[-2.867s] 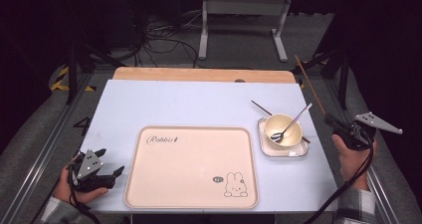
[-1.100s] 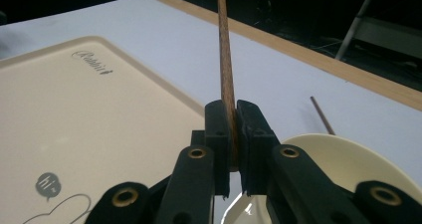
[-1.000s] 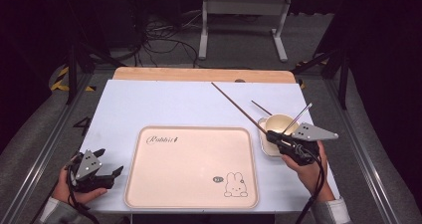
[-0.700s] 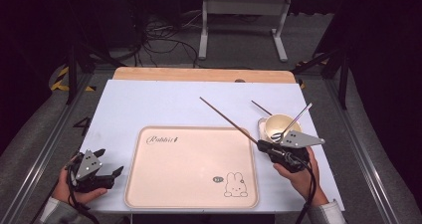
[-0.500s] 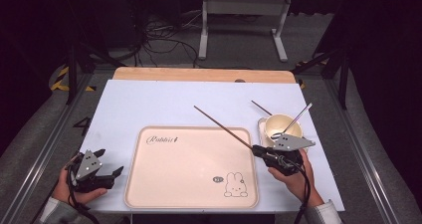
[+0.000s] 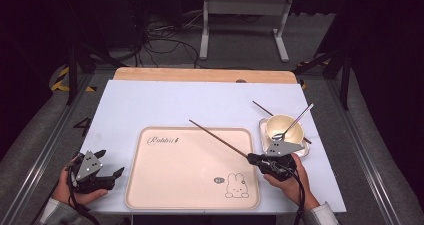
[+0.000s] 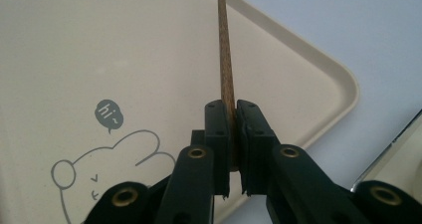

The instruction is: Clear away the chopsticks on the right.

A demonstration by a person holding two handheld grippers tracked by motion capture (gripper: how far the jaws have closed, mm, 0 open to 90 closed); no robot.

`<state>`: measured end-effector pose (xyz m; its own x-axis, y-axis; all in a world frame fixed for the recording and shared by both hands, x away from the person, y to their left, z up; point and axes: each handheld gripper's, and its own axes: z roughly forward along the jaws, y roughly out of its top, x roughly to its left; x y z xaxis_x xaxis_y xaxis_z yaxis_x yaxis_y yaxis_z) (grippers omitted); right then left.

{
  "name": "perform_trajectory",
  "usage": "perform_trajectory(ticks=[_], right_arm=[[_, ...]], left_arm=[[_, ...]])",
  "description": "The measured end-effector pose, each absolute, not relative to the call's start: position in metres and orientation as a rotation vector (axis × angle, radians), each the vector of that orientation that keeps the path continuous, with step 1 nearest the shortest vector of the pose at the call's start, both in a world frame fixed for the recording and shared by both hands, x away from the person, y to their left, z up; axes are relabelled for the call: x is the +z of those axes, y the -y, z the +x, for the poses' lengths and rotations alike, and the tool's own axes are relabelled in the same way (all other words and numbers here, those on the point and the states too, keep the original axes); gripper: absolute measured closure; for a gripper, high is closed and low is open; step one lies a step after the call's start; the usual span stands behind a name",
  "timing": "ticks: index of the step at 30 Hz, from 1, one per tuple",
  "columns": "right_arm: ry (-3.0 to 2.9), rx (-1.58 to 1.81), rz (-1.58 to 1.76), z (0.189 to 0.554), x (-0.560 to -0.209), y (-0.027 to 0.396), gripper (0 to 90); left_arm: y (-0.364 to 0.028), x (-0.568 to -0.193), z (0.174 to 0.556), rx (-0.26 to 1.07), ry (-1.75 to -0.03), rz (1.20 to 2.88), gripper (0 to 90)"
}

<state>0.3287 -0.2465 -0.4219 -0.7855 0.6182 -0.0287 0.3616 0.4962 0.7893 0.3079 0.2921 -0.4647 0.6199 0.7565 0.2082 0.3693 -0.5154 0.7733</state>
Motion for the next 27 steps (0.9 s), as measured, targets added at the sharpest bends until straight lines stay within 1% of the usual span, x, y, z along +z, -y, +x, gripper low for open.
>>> perform_trajectory(ticks=[13,27], right_arm=[[-2.486,1.126,0.827,0.332,-0.434,0.24,84.9],[-2.536,1.106,0.821,0.333,-0.44,0.236,84.7]], left_arm=[[-0.292,-0.465,0.308,0.699,-0.877,2.142,17.4],[-0.292,-0.465,0.308,0.699,-0.878,2.144,17.3]])
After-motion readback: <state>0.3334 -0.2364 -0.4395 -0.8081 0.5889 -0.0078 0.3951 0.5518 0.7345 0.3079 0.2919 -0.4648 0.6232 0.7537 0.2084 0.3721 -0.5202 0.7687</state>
